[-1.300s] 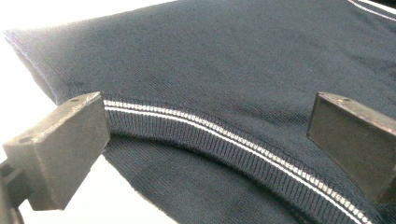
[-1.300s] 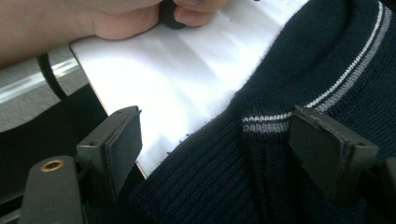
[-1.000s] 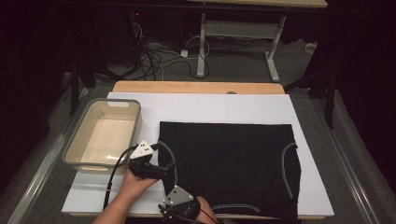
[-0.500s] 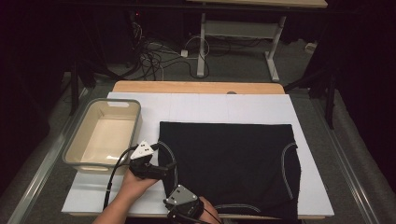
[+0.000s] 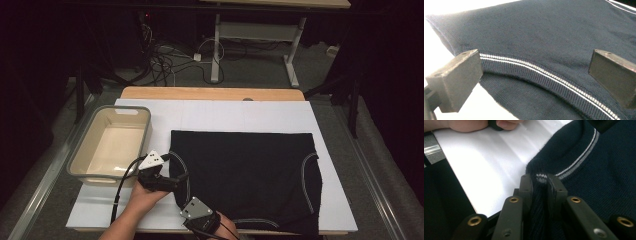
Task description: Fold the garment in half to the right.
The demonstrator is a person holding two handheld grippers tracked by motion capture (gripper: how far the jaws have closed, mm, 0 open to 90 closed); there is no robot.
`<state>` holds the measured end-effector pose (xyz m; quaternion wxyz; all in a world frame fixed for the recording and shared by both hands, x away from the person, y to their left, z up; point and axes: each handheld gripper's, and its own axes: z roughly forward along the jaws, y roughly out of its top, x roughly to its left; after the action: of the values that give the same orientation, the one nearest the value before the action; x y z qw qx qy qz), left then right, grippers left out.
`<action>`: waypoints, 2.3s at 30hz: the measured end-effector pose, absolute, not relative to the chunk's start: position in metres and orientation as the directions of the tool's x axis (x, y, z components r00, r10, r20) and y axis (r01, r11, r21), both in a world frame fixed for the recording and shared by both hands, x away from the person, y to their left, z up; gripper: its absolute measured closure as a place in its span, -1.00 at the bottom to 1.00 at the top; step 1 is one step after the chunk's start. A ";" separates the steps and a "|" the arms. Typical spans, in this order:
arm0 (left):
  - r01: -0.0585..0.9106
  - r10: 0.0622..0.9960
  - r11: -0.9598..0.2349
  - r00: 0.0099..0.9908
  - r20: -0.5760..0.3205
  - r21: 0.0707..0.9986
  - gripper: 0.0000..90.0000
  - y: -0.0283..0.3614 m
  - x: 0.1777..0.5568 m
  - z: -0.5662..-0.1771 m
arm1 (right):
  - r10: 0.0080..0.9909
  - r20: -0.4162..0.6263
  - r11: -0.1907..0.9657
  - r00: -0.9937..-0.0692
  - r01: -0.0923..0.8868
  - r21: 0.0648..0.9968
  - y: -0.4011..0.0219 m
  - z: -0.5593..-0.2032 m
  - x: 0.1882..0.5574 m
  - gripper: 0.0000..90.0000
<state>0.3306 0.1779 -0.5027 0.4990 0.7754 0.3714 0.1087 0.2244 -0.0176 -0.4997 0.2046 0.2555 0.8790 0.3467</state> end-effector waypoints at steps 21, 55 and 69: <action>0.480 0.689 -0.214 0.692 -0.217 0.851 -1.00 0.179 0.332 -0.503 | 0.624 0.031 0.394 -0.781 0.349 0.850 -0.078 -0.489 0.248 0.75; 0.568 0.779 -0.153 0.573 -0.254 0.809 -1.00 0.162 0.404 -0.474 | 0.585 0.043 0.410 -0.810 0.341 0.846 -0.077 -0.495 0.248 0.74; 0.655 0.857 -0.178 0.470 -0.211 0.734 -0.90 0.161 0.461 -0.484 | 0.577 0.026 0.427 -0.816 0.329 0.842 -0.075 -0.495 0.248 0.74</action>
<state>0.4614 0.1610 -0.4841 0.4022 0.7570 0.4994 0.1257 0.2476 -0.0751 -0.4948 0.1346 0.2715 0.8339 0.4613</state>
